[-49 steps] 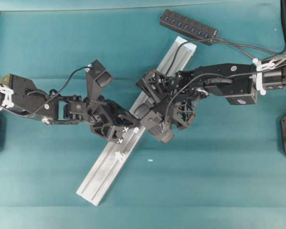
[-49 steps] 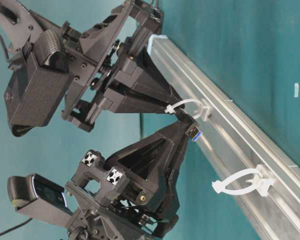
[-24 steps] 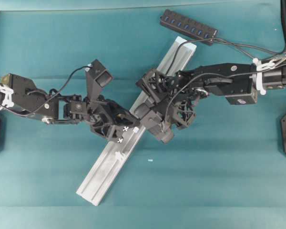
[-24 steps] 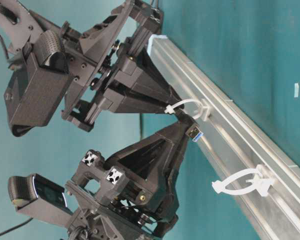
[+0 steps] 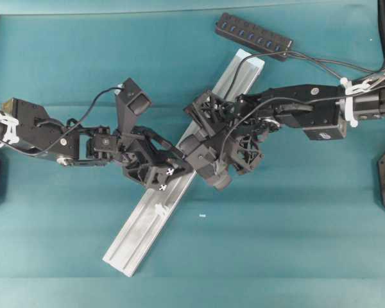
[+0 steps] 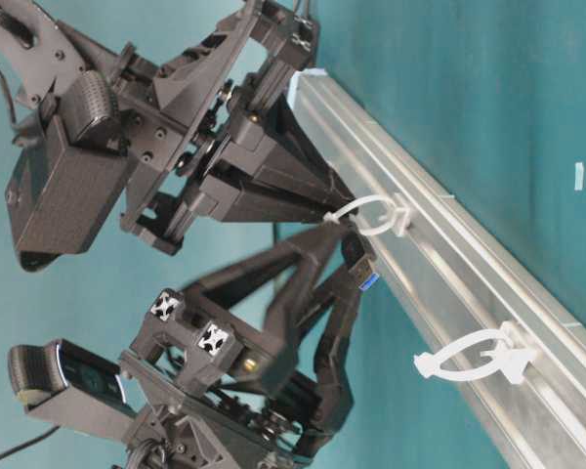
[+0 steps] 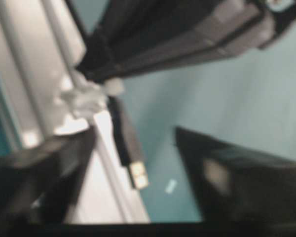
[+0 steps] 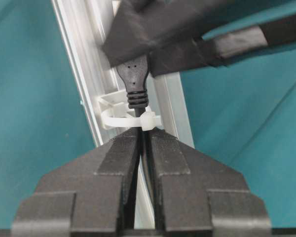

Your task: Pass the USB cable through three rings with both arms.

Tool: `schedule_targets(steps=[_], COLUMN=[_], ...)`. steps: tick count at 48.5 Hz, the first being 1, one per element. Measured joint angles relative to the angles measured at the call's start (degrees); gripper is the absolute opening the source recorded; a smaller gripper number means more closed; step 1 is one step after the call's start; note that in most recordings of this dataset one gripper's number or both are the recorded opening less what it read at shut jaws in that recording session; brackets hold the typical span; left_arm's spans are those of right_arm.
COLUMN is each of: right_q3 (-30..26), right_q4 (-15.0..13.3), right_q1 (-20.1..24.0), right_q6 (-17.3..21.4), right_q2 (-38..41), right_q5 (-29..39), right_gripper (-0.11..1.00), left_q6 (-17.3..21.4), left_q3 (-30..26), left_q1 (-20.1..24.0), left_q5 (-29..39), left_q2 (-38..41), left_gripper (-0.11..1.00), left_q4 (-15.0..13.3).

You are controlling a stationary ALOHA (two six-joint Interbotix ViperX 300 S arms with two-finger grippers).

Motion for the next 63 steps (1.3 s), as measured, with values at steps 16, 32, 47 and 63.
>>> schedule_targets(steps=[16,32,47,63], right_q3=[0.0,0.0,0.0,-0.1], right_q4=[0.0,0.0,0.0,0.0], right_q1=[0.0,0.0,0.2,0.8], right_q6=[0.1,0.1,0.2,0.4], right_q2=[0.0,0.0,0.0,0.1], right_q5=[0.0,0.0,0.5,1.3], right_gripper=[0.08,0.08,0.08,0.09], left_q6=[0.3,0.4,0.4,0.1], left_q3=[-0.1,-0.7,-0.7,-0.7], left_q1=[-0.7,-0.8,-0.8,-1.1], left_q5=[2.6,2.9,3.0,3.1], left_q2=[0.2,0.4,0.4,0.4], left_gripper=[0.48,0.14,0.14,0.14], left_q4=[-0.1,-0.1,0.0,-0.1])
